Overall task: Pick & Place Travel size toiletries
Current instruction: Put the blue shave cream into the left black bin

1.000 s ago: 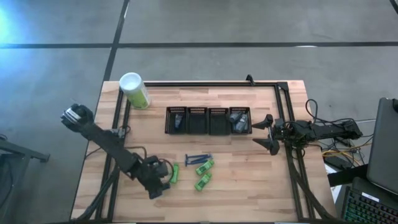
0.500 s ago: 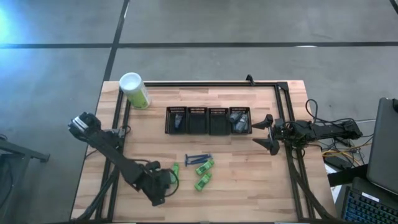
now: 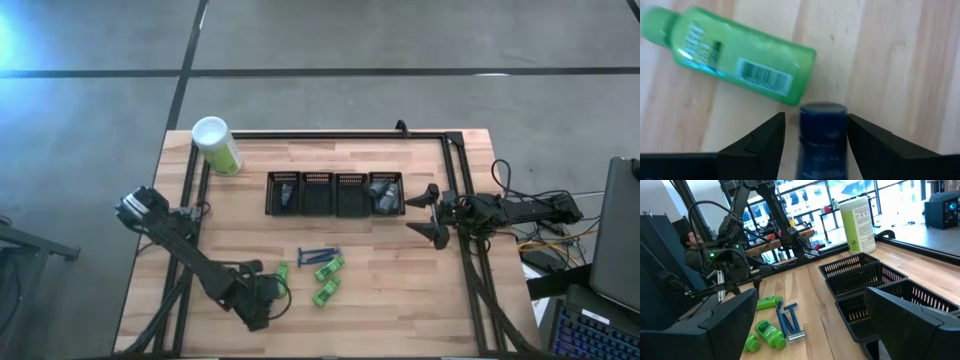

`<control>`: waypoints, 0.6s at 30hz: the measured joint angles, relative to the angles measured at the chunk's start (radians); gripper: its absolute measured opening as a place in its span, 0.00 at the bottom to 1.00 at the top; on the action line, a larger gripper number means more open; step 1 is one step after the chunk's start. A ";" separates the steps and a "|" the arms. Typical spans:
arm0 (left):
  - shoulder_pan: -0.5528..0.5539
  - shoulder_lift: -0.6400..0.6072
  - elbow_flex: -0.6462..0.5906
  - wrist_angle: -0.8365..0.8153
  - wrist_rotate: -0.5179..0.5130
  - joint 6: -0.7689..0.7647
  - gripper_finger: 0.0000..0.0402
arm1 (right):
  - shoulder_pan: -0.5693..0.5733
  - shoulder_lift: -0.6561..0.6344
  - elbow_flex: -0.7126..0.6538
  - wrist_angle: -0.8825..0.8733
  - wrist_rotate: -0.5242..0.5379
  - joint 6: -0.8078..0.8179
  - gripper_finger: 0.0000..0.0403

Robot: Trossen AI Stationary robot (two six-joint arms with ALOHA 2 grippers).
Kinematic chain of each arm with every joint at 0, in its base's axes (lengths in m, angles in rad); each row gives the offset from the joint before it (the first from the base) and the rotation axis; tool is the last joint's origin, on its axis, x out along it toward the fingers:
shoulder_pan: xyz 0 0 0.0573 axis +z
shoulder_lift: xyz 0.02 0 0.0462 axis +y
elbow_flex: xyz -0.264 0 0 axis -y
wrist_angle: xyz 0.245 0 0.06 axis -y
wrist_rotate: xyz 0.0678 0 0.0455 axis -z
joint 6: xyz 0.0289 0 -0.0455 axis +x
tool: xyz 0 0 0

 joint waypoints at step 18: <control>0.001 0.027 -0.002 0.008 -0.021 -0.012 0.53 | 0.000 0.000 0.000 0.000 0.000 0.000 0.90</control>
